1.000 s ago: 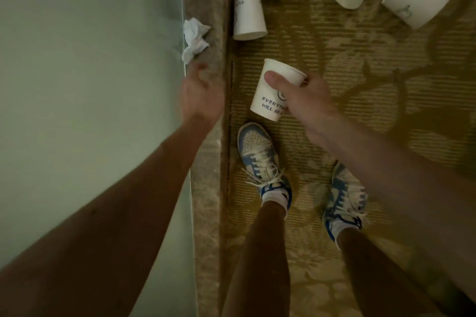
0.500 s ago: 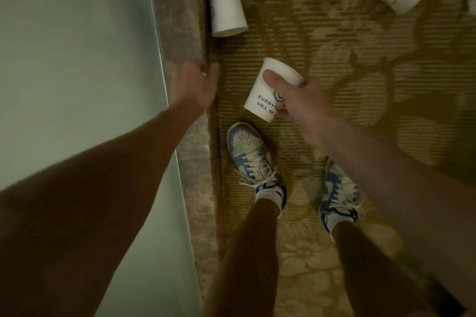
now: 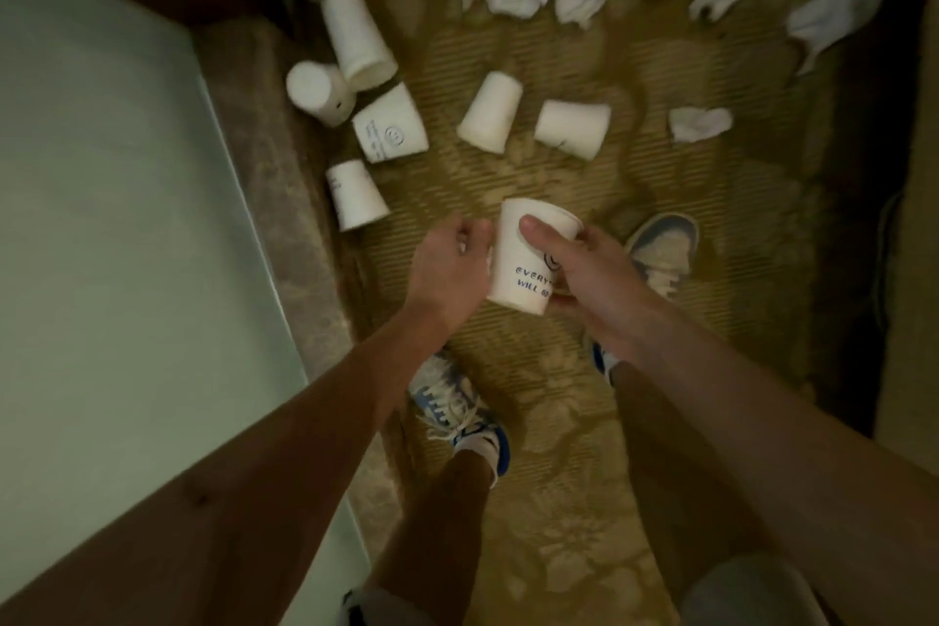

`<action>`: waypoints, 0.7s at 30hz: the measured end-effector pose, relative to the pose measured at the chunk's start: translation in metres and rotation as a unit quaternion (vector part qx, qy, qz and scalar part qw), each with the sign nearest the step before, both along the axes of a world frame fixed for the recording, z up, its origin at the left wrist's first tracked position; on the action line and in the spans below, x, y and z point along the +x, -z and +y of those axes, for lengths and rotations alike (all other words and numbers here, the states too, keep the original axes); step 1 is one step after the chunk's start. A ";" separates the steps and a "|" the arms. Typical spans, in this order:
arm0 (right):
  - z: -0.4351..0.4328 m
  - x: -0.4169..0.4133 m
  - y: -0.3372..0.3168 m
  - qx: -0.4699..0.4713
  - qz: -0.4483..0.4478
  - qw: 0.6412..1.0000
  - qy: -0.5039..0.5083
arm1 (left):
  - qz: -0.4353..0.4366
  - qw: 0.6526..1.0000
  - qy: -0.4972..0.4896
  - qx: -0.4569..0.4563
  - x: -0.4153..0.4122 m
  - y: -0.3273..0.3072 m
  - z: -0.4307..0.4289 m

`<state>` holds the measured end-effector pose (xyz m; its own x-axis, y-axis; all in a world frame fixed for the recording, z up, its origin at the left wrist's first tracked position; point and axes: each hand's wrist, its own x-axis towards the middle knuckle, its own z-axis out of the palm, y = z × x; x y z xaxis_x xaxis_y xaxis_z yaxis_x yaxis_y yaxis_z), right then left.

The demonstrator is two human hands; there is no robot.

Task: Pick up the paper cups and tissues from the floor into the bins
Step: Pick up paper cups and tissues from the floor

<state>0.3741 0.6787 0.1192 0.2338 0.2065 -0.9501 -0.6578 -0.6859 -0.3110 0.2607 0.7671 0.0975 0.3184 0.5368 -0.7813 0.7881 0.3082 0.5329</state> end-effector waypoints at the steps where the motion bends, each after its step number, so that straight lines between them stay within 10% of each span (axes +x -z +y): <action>1: -0.003 0.013 -0.003 -0.001 0.003 1.000 0.014 | -0.006 1.000 0.009 -0.008 0.015 -0.004 -0.001; 10: -0.038 0.132 0.006 0.004 0.053 0.992 0.115 | 0.015 0.999 0.011 0.045 0.136 -0.013 -0.026; 21: -0.118 0.241 0.100 0.010 -0.005 0.981 0.192 | -0.037 0.954 0.290 0.068 0.261 0.082 -0.050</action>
